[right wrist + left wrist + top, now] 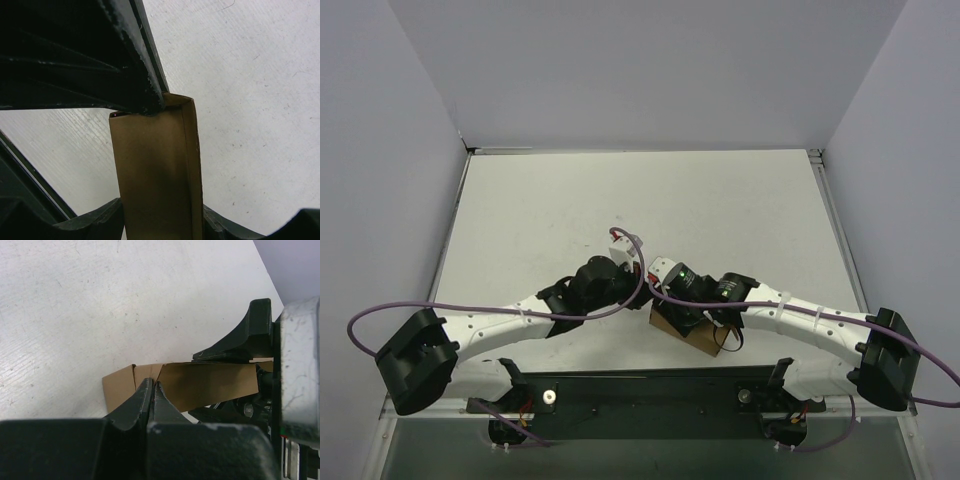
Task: Fold the paper box
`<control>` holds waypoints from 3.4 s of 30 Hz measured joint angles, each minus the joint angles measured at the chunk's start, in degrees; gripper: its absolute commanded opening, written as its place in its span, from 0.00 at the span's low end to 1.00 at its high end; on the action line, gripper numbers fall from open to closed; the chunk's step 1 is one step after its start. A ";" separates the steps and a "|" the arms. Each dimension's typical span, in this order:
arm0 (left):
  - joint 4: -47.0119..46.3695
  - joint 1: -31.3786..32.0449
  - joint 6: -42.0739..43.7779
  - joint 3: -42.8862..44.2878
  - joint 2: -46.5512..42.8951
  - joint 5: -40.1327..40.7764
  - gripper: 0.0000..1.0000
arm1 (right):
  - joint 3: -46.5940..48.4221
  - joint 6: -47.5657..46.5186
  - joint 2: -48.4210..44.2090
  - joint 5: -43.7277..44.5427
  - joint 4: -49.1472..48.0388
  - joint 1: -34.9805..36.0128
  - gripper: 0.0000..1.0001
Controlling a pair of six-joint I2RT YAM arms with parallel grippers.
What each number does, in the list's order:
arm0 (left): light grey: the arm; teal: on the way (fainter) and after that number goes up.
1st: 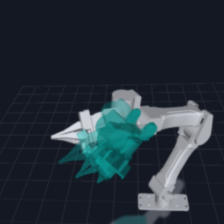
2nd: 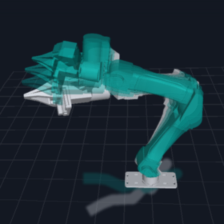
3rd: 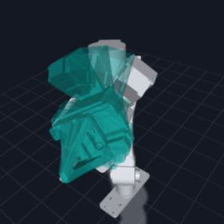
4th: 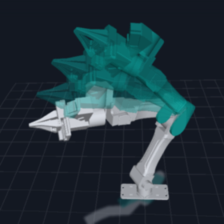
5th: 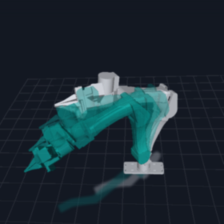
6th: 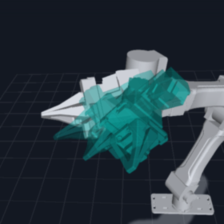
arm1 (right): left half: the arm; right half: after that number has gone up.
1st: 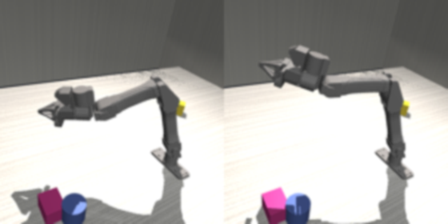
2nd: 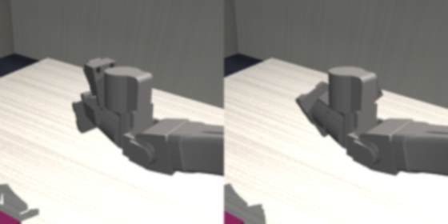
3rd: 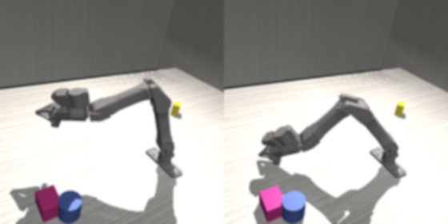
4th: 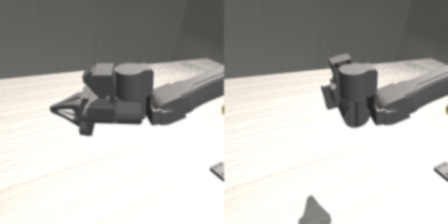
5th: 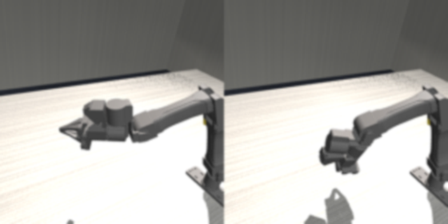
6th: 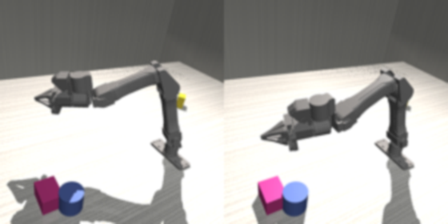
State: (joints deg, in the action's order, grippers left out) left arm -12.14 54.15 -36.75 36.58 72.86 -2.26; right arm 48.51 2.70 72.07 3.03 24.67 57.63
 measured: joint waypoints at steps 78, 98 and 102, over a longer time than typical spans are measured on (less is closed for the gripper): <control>10.88 12.79 8.98 6.78 2.64 18.99 0.00 | -0.42 25.18 -23.23 12.85 13.92 -0.81 0.75; 13.27 13.64 8.66 8.28 3.21 20.76 0.00 | -1.55 48.19 -31.41 11.52 33.81 -0.96 0.46; 13.42 13.70 8.66 8.37 3.28 20.96 0.00 | -2.69 49.16 -30.32 11.47 33.73 -0.96 0.42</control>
State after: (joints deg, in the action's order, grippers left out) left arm 1.28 67.85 -28.10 44.95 76.14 18.70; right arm 45.82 51.86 41.76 14.50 58.39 56.66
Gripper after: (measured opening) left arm 0.020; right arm 0.448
